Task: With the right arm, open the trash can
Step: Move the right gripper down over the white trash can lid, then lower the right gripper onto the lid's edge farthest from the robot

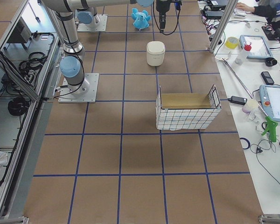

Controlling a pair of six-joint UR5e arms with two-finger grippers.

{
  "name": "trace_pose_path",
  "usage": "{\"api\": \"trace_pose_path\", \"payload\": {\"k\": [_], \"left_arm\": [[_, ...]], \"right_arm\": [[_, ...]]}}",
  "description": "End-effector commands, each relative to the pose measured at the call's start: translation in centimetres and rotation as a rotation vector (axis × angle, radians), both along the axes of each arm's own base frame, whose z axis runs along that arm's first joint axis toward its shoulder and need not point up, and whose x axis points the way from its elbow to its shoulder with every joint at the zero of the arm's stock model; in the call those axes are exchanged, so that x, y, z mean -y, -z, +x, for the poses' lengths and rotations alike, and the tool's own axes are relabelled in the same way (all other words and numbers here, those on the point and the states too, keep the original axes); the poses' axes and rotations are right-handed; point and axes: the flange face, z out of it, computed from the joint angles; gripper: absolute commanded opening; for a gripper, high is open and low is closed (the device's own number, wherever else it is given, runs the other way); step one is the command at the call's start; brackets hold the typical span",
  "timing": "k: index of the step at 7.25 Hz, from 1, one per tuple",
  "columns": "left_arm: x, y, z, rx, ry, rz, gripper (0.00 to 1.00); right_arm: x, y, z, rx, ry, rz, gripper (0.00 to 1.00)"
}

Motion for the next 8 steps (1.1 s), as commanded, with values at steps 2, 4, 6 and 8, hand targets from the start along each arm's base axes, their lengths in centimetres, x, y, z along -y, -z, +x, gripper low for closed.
{"api": "trace_pose_path", "payload": {"k": [2,4,6,8], "left_arm": [[0.0,0.0,0.0,0.0,0.001,0.0,1.0],[0.0,0.0,0.0,0.0,0.001,0.0,1.0],[0.0,0.0,0.0,0.0,0.0,0.0,1.0],[0.0,0.0,0.0,0.0,0.0,0.0,1.0]], "right_arm": [[-0.6,11.4,3.3,0.007,-0.008,-0.024,0.0],[-1.4,15.8,3.1,0.001,-0.009,-0.041,0.0],[-1.2,18.3,3.1,-0.008,-0.008,-0.019,0.0],[-1.2,18.4,3.0,-0.01,-0.008,-0.013,0.0]]}}
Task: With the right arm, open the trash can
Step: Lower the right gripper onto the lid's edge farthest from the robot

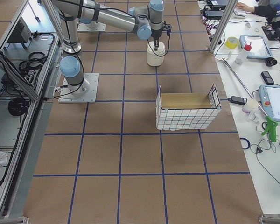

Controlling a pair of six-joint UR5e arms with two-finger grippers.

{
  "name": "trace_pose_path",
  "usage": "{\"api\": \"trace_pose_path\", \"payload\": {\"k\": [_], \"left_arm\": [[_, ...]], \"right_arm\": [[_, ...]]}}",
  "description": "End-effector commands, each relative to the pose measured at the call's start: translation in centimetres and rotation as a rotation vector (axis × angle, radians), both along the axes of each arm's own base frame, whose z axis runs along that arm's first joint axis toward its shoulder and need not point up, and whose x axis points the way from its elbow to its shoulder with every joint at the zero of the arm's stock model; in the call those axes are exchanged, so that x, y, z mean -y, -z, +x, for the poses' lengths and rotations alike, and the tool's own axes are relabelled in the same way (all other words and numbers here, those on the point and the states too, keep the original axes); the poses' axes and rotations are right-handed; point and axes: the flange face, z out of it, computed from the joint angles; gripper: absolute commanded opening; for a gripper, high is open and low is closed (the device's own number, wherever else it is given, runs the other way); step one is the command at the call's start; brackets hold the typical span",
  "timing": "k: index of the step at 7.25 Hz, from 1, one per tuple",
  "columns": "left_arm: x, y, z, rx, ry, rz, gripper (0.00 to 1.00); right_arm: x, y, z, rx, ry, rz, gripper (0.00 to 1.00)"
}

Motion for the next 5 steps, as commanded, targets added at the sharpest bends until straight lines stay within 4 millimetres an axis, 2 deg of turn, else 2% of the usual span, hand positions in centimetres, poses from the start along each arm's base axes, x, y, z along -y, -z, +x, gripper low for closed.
{"api": "trace_pose_path", "payload": {"k": [1,4,5], "left_arm": [[-0.1,-0.1,0.0,0.0,0.0,-0.001,1.0],[0.0,0.0,0.0,0.0,0.001,0.0,1.0],[0.0,0.0,0.0,0.0,0.0,0.0,1.0]], "right_arm": [[-0.1,0.2,0.0,-0.003,0.0,0.007,0.0],[0.1,-0.1,0.0,0.001,0.003,0.005,0.02],[0.5,-1.7,-0.1,0.011,0.003,-0.03,0.99]]}}
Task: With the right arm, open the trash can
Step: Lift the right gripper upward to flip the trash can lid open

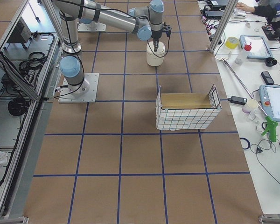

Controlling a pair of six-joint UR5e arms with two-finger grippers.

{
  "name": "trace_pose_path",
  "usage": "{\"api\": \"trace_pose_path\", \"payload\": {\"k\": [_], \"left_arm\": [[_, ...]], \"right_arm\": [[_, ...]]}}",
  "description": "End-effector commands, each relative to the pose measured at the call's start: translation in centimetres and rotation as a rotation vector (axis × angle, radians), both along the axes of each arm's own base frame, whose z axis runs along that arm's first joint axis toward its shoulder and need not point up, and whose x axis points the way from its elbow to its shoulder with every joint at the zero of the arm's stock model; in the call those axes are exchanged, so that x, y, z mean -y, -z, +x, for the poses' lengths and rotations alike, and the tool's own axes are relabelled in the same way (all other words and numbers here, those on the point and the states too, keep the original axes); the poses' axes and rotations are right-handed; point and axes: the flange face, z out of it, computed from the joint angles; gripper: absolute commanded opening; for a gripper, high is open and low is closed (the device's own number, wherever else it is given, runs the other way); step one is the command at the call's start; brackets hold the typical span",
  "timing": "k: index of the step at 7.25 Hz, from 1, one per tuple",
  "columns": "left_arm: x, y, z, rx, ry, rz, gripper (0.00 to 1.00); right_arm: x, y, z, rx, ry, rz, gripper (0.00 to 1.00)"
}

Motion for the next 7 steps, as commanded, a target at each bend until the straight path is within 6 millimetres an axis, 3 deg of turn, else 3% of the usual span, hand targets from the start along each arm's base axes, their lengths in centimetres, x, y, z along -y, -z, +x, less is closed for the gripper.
{"api": "trace_pose_path", "payload": {"k": [1,4,5,7], "left_arm": [[0.0,0.0,0.0,0.0,-0.001,0.0,1.0],[0.0,0.0,0.0,0.0,0.001,0.0,1.0],[0.0,-0.1,0.0,0.0,0.001,-0.001,1.0],[0.0,0.0,0.0,0.0,-0.001,0.0,1.0]], "right_arm": [[1.0,-5.3,-0.1,0.019,-0.004,-0.091,1.0],[2.1,-17.5,-1.8,0.013,0.017,-0.051,1.0],[2.6,-19.6,-3.4,0.009,0.002,-0.054,1.0],[2.9,-21.2,-7.4,-0.001,-0.027,-0.076,1.0]]}}
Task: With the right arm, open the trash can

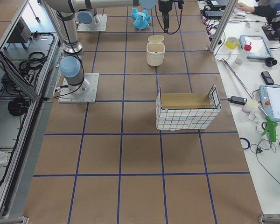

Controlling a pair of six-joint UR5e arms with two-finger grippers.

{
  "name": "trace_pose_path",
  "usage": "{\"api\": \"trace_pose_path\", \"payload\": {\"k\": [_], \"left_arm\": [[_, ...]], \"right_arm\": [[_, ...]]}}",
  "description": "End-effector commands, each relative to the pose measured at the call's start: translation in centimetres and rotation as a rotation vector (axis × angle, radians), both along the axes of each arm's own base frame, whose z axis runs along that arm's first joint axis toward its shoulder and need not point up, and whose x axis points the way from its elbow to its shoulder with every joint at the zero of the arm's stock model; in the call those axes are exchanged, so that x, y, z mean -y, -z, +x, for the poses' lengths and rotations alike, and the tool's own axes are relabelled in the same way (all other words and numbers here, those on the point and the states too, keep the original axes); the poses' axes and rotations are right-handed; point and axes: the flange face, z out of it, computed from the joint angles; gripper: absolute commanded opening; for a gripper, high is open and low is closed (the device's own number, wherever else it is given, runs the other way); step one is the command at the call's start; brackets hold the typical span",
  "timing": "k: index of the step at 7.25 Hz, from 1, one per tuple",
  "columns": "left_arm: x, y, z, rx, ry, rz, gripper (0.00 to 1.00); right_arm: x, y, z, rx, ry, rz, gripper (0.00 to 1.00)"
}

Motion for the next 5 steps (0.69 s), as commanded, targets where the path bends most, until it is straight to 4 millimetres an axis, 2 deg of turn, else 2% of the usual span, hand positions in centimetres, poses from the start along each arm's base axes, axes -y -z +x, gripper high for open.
{"api": "trace_pose_path", "payload": {"k": [1,5], "left_arm": [[0.01,0.02,0.0,0.0,0.001,0.0,1.0],[-0.04,-0.05,0.0,0.0,-0.001,-0.001,1.0]], "right_arm": [[0.08,-1.08,-2.44,0.002,-0.016,-0.004,1.0],[-0.16,-1.1,-2.27,0.002,-0.019,-0.004,1.0]]}}
